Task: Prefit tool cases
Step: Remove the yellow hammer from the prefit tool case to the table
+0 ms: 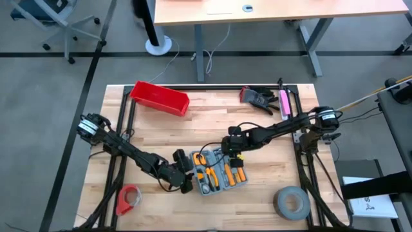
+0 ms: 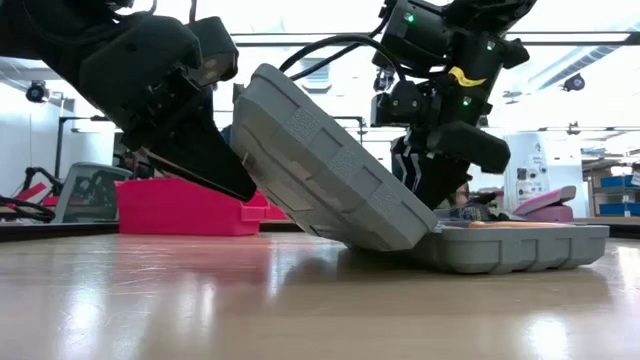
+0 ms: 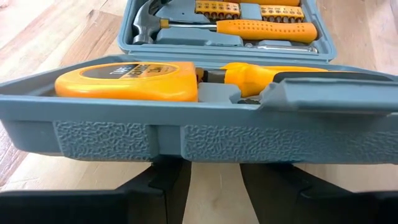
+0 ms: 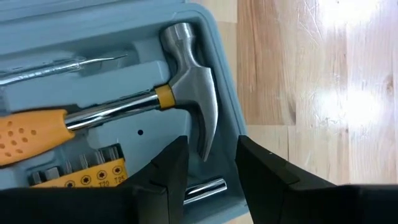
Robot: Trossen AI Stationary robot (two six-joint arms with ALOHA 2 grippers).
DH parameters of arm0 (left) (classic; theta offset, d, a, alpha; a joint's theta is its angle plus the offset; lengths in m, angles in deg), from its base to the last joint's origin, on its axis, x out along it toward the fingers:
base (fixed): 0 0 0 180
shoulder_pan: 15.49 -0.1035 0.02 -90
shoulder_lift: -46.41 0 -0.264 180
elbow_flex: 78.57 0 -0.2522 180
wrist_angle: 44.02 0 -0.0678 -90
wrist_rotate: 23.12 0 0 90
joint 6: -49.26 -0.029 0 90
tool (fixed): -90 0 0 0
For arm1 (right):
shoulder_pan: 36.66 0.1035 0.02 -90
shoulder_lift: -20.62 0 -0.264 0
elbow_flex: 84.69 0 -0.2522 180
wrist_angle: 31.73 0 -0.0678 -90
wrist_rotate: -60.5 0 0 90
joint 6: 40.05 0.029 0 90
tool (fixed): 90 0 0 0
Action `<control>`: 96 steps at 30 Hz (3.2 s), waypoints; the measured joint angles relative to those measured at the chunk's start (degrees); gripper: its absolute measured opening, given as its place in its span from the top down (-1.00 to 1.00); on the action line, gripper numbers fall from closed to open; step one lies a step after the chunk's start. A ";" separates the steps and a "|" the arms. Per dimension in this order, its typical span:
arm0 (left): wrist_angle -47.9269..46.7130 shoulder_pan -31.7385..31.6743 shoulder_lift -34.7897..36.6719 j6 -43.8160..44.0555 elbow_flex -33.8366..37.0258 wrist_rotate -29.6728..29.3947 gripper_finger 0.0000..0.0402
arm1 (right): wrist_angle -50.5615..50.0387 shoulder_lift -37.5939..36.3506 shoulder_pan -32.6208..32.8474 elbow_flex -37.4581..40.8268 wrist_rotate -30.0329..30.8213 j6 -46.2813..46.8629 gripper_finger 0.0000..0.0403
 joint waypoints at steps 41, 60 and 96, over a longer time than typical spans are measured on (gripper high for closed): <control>0.24 0.00 0.02 -0.42 -0.01 -0.07 0.29 | 4.73 6.56 -0.21 -2.36 0.16 -1.51 0.59; 0.41 0.00 0.02 -0.46 0.00 -0.04 0.29 | 0.23 5.55 -0.22 -4.74 -0.60 -2.25 1.00; -9.45 0.59 0.40 3.16 -0.07 3.08 0.29 | -6.96 0.72 -0.96 -8.41 1.76 4.69 1.00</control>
